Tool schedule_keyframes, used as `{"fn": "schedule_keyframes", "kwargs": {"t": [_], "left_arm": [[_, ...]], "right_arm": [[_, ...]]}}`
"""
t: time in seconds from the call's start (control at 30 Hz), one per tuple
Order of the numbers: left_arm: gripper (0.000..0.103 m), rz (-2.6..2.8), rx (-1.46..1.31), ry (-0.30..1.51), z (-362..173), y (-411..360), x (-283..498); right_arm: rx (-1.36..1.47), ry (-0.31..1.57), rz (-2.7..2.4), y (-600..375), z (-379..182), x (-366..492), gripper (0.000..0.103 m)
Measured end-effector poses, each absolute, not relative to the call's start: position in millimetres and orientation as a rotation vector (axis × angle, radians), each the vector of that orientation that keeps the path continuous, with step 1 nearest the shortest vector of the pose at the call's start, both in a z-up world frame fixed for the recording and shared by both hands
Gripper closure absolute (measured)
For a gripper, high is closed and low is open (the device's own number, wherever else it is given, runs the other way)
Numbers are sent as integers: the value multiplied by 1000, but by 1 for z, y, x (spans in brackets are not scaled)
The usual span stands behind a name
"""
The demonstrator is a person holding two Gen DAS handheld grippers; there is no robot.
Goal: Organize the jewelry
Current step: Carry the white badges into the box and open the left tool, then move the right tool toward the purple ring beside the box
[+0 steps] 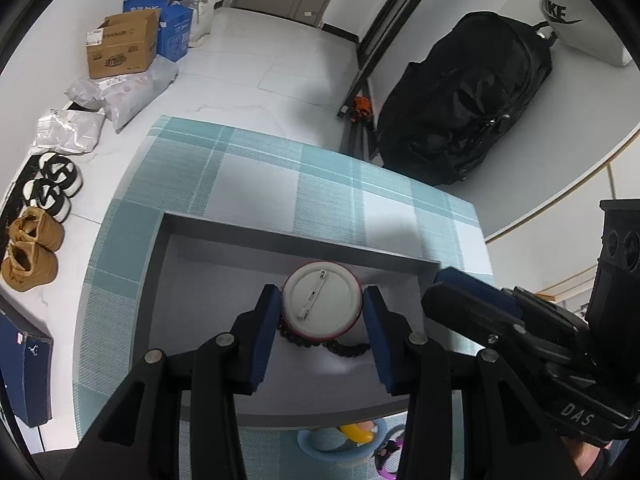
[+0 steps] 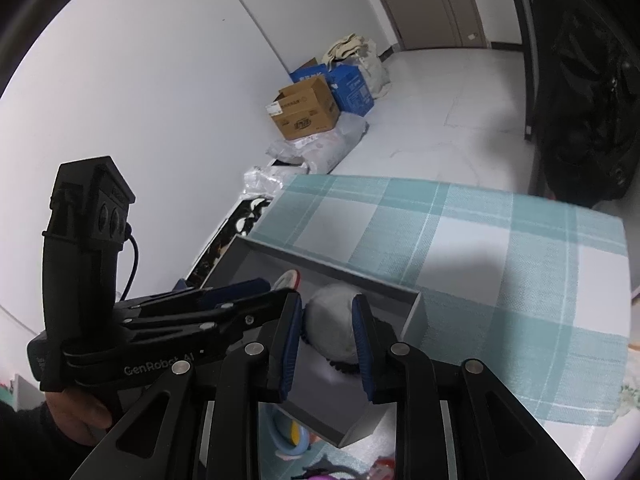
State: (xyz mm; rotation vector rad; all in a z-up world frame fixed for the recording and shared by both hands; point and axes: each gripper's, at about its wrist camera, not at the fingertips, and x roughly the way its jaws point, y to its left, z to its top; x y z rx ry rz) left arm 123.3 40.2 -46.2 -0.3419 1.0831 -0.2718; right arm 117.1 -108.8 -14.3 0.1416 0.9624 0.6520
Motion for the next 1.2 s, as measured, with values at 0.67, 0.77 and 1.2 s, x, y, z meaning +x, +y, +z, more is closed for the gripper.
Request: {"fn": "schedule_keyframes", "kwargs": {"t": [0.67,0.77,1.2], "left_arm": [[42,-235,-239,983,-24,35,90],[42,-225,-212,956,-21,33,80],[41,-216,-180,890,-12,31,44]], "right_arm": [[165,798,576,-145,19,81,19],[137,790,565,-144,19,70,16],[54,761,523,-151,19,27,2]]}}
